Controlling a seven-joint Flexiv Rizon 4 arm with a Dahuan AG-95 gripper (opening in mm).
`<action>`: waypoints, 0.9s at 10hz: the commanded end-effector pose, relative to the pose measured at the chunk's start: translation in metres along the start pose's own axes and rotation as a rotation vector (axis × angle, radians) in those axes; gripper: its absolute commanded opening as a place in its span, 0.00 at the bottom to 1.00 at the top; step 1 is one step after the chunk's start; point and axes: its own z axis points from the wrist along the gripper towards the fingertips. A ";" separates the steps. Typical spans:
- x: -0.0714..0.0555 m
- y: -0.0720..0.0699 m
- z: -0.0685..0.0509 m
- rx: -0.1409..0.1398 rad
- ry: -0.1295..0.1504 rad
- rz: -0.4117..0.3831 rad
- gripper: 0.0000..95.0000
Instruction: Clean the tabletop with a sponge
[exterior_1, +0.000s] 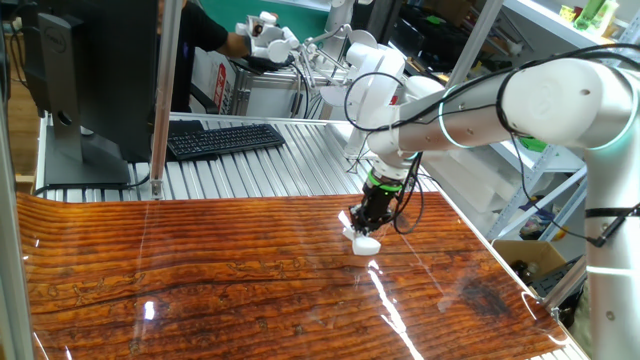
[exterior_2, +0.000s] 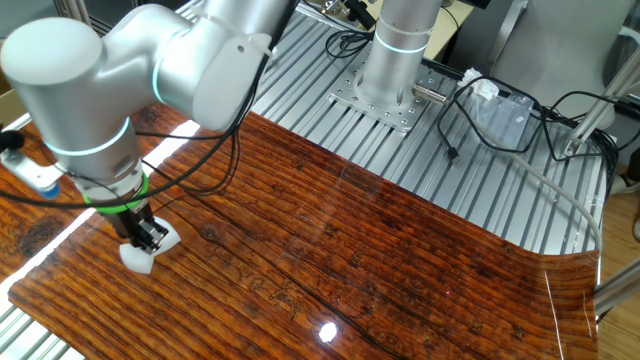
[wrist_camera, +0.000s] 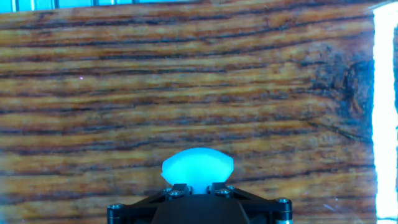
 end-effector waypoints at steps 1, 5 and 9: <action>0.002 0.001 -0.002 -0.005 0.012 0.000 0.00; 0.011 0.005 -0.003 -0.025 0.026 0.013 0.00; 0.041 0.013 -0.006 -0.034 0.036 0.036 0.00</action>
